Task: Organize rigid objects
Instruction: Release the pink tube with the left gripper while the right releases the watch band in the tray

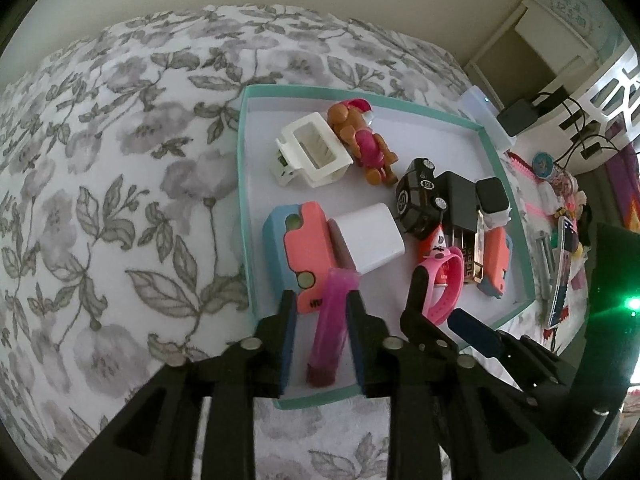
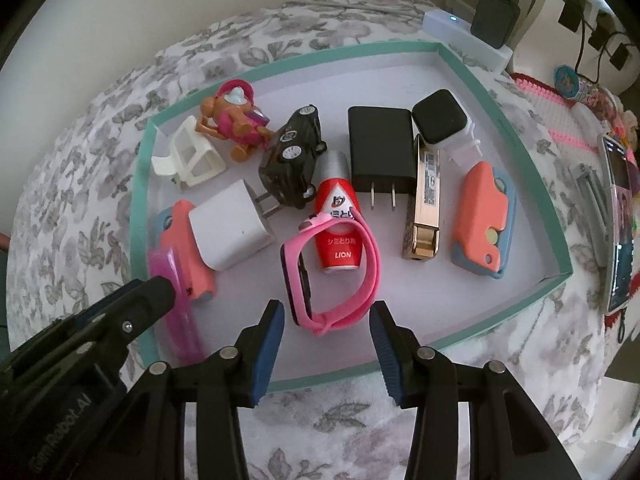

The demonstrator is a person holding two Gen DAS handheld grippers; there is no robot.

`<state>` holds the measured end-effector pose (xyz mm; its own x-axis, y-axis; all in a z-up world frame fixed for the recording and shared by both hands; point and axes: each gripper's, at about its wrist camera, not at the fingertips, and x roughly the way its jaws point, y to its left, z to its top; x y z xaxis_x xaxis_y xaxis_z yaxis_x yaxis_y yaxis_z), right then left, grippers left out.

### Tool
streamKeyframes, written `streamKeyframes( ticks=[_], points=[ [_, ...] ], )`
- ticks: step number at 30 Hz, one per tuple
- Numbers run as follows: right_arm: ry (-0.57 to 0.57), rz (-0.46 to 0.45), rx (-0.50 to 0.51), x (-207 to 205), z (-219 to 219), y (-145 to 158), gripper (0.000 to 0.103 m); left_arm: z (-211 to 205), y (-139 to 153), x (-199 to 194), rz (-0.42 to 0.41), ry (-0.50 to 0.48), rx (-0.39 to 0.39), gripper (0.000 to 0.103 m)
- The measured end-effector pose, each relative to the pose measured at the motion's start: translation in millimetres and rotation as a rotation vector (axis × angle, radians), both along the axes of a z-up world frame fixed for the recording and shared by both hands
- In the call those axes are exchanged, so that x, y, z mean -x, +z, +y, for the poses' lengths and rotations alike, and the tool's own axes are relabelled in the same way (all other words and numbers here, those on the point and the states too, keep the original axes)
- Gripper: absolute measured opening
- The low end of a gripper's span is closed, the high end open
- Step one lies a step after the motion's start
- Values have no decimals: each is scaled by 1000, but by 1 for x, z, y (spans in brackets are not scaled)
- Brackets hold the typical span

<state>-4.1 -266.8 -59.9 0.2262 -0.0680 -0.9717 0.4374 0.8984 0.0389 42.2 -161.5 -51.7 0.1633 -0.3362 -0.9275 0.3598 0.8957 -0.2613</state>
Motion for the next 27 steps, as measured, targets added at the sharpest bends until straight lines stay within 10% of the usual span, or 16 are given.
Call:
streamKeyframes(
  ticks=[6, 10, 14, 27],
  points=[
    [12, 8, 29, -2, 3, -1, 49, 16, 10, 0, -53, 57, -24, 30],
    [26, 2, 69, -2, 7, 0, 58, 32, 14, -3, -140, 121, -123, 69],
    [37, -18, 89, -6, 13, 1, 69, 52, 10, -9, -178, 174, -176, 81],
    [71, -77, 92, -8, 19, 7, 101, 69, 4, -7, -222, 181, -185, 96]
  ],
)
